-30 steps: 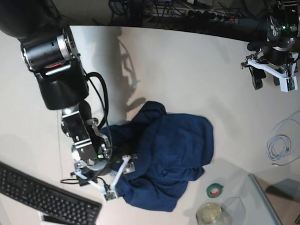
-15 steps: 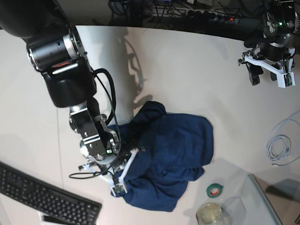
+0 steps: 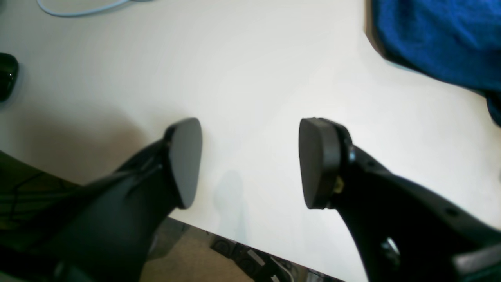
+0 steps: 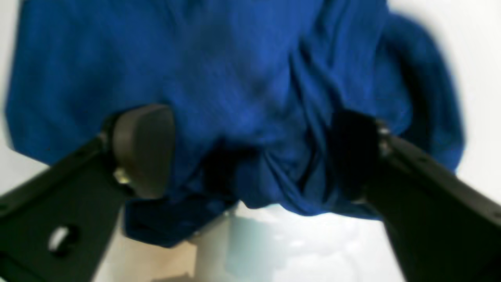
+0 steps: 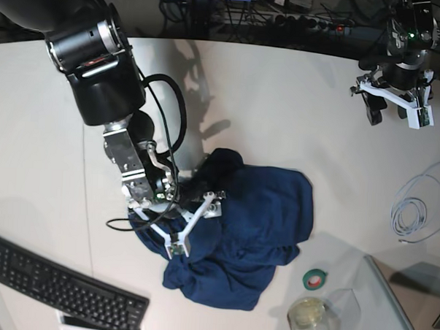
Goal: Layout the t-shirt on the table in an organized manner, then fold the t-shirt properly
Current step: 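Lower the right gripper onto the crumpled blue t-shirt and grasp it, then lift the shirt with the right gripper and pull it away from the pile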
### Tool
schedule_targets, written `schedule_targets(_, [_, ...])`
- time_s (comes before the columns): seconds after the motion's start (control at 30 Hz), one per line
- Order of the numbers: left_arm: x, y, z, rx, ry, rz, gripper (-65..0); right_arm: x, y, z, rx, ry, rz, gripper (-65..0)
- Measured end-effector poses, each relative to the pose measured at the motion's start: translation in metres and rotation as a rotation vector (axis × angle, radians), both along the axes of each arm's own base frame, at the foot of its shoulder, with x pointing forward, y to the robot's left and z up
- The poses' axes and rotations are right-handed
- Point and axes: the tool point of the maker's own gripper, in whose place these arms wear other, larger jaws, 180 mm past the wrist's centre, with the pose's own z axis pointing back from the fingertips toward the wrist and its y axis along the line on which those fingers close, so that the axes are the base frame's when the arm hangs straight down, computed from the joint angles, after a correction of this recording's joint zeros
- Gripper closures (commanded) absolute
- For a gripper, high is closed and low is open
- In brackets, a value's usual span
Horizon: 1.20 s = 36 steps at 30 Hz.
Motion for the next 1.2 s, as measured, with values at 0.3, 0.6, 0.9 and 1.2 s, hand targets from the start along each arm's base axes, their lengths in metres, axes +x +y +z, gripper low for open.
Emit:
schedule_targets(0.3, [-0.003, 0.024, 0.009, 0.035, -0.018, 0.059, -38.0, 0.004, 0.002, 0.017, 0.021, -0.047, -0.001, -1.5])
schedule_targets(0.6, [0.01, 0.014, 0.01, 0.021, -0.039, 0.039, -38.0, -0.068, -0.015, 0.096, 0.075, -0.173, 0.016, 0.0])
schedule_targets(0.9, [0.049, -0.049, 0.002, -0.07, -0.066, -0.114, -38.0, -0.24, -0.016, 0.014, 0.095, 0.188, 0.023, -0.3])
schedule_targets(1.2, [0.102, -0.133, -0.03, -0.181, -0.041, -0.298, -18.3, -0.227, -0.028, 0.038, 0.1, 0.089, 0.003, -43.5])
